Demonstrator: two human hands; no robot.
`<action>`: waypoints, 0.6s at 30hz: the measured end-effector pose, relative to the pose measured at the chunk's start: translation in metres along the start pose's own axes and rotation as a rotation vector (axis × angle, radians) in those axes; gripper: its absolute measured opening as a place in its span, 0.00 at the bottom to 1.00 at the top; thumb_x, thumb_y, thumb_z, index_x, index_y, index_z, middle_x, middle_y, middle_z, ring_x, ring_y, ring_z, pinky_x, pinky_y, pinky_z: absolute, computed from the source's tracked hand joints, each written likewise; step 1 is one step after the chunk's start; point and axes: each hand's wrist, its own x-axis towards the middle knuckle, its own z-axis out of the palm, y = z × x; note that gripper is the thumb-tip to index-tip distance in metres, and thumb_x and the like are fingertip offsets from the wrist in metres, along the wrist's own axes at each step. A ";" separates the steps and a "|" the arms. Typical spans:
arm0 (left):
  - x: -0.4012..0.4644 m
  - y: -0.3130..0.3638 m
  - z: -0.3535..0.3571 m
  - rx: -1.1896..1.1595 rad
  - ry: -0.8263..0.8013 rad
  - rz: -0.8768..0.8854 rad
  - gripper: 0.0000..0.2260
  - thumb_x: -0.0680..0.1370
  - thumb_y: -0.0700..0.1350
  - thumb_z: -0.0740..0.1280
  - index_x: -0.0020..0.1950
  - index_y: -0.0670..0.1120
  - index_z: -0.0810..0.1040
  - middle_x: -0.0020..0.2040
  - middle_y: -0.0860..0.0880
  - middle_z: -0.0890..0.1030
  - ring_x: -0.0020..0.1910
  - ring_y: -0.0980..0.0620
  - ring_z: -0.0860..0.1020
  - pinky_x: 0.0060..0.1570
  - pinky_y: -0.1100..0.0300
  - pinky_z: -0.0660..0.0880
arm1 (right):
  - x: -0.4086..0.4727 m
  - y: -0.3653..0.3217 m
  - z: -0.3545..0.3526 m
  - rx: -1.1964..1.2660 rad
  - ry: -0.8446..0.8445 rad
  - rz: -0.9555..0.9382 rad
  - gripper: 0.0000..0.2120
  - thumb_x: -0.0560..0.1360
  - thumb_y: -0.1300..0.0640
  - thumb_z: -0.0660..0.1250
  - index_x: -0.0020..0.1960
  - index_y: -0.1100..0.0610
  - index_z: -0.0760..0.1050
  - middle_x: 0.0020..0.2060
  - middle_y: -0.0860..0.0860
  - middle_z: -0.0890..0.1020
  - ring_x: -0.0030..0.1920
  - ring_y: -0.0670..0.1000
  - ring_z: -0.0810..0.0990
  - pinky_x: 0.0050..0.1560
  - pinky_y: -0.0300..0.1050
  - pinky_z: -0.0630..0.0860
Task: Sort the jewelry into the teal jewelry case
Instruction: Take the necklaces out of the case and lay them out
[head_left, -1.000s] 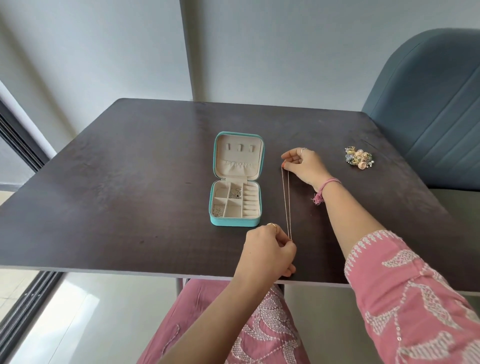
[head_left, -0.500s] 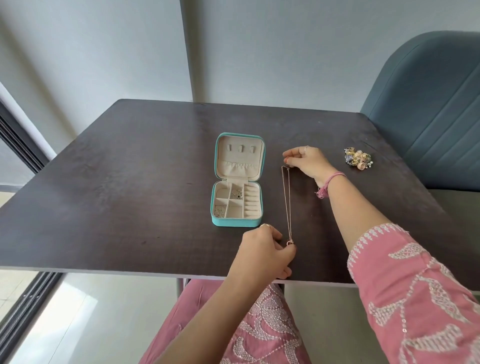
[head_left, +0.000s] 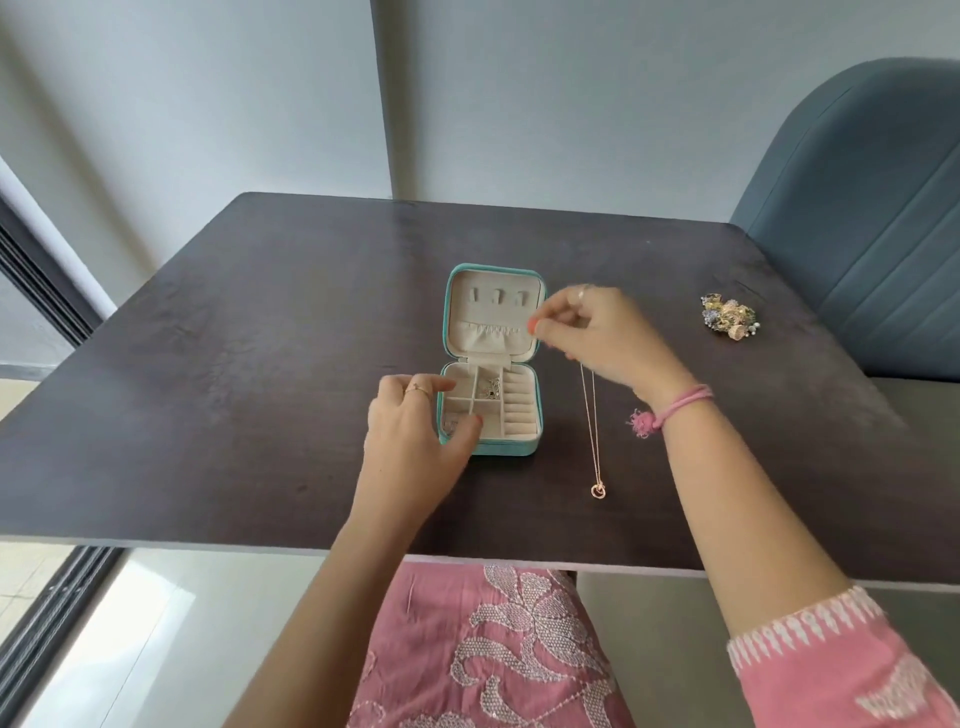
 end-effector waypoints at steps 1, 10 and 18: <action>0.001 -0.004 0.002 0.012 -0.041 -0.014 0.21 0.74 0.53 0.70 0.64 0.48 0.73 0.60 0.51 0.68 0.60 0.49 0.71 0.61 0.52 0.71 | -0.002 -0.004 0.006 -0.109 -0.077 -0.017 0.03 0.73 0.50 0.70 0.45 0.48 0.81 0.36 0.43 0.81 0.36 0.40 0.76 0.39 0.36 0.71; -0.001 -0.014 0.009 -0.018 -0.036 -0.010 0.25 0.72 0.59 0.70 0.64 0.48 0.75 0.60 0.51 0.72 0.61 0.50 0.70 0.62 0.49 0.70 | 0.004 -0.028 0.044 -0.683 -0.274 -0.059 0.09 0.73 0.51 0.65 0.48 0.46 0.83 0.45 0.44 0.83 0.47 0.51 0.81 0.49 0.48 0.78; -0.002 -0.015 0.010 -0.037 -0.033 -0.027 0.25 0.71 0.60 0.70 0.64 0.50 0.74 0.60 0.52 0.72 0.62 0.51 0.69 0.62 0.48 0.70 | 0.015 -0.048 0.051 -0.924 -0.355 -0.121 0.02 0.73 0.54 0.67 0.43 0.47 0.77 0.43 0.47 0.76 0.41 0.52 0.73 0.40 0.46 0.68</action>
